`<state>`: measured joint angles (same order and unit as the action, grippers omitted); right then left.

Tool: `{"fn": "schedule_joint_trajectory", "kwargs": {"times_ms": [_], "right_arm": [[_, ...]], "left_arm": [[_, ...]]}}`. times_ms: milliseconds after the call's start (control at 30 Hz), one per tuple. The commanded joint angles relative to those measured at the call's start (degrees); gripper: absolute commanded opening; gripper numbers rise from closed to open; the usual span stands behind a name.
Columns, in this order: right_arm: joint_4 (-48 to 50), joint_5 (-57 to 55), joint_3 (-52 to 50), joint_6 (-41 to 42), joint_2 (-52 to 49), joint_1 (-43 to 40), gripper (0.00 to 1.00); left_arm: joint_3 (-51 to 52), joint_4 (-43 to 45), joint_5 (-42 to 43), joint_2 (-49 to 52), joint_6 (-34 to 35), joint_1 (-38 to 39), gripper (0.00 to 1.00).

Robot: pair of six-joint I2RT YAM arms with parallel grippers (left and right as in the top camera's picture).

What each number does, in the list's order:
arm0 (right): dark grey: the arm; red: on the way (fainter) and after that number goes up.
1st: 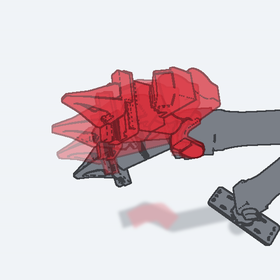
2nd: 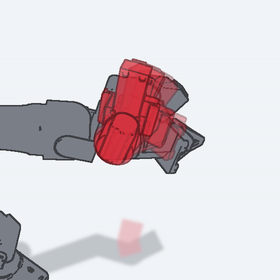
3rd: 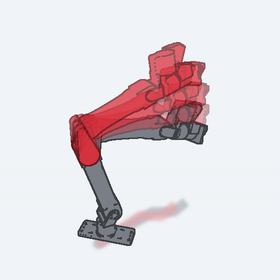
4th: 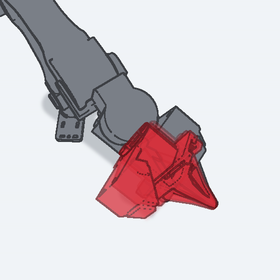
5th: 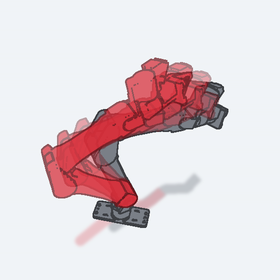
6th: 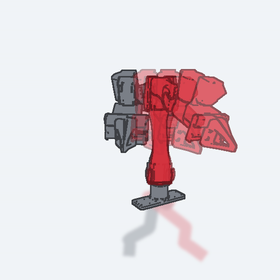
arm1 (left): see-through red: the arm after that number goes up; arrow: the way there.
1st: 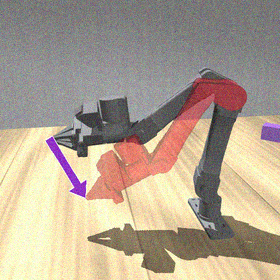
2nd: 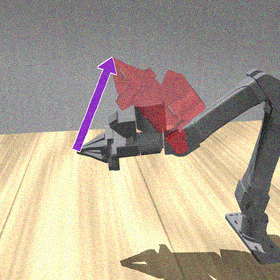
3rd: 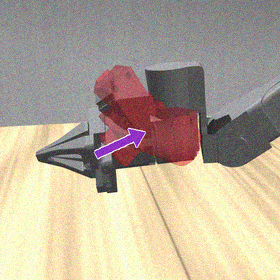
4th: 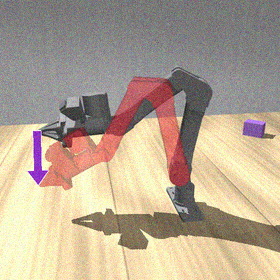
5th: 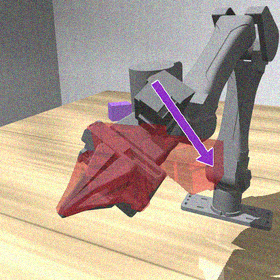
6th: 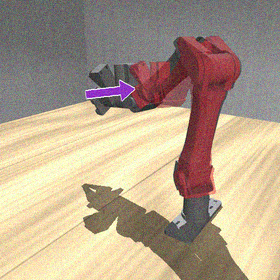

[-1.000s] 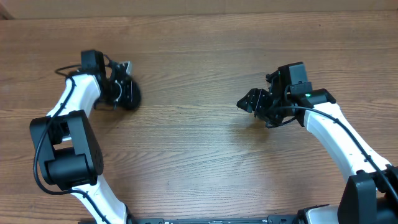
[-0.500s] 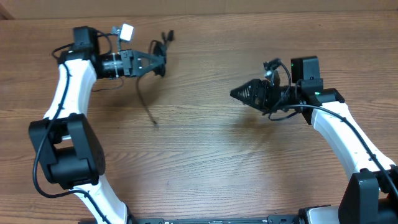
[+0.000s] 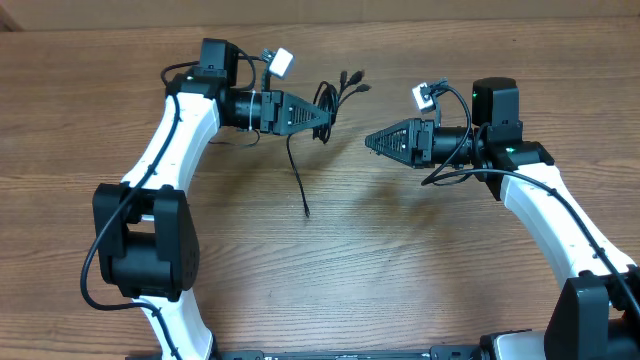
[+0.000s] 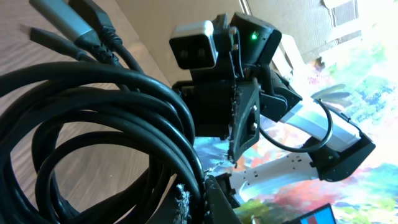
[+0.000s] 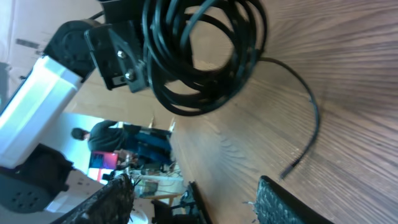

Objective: Untangle cables
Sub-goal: 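Bring the lifted cables to the right gripper and grasp a loop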

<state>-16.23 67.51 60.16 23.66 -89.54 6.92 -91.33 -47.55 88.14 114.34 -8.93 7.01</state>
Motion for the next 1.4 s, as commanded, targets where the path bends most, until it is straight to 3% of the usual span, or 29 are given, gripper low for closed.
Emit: {"fn": "schedule_joint_trajectory", "kwargs": {"times_ms": [0, 167, 400, 600, 767, 1367], "right_arm": [[1.64, 4.42, 0.87, -0.87, -0.15, 0.24, 0.67], [2.89, 5.64, 0.87, -7.58, -0.17, 0.24, 0.71], [2.89, 0.17, 0.79, -9.20, -0.17, 0.61, 0.64], [3.08, -7.32, 0.59, -9.18, -0.17, 3.98, 0.50], [4.11, -14.75, 0.59, -8.48, -0.17, 8.09, 0.39], [12.13, -32.24, 0.59, 6.34, -0.20, 13.38, 0.41]], "left_arm": [[-0.70, 0.22, 2.54, -0.13, 3.32, 0.94, 0.04], [-0.70, 0.22, 2.56, -0.13, 9.68, 1.22, 0.04], [-0.70, 0.22, 2.54, -0.13, 19.98, 1.31, 0.04], [-0.72, 0.20, 2.54, -0.13, 27.26, 1.36, 0.04], [-0.70, 0.20, 2.54, -0.15, 29.40, 1.79, 0.04], [-0.70, -0.13, 2.54, -0.15, 30.42, 3.69, 0.04]]}}
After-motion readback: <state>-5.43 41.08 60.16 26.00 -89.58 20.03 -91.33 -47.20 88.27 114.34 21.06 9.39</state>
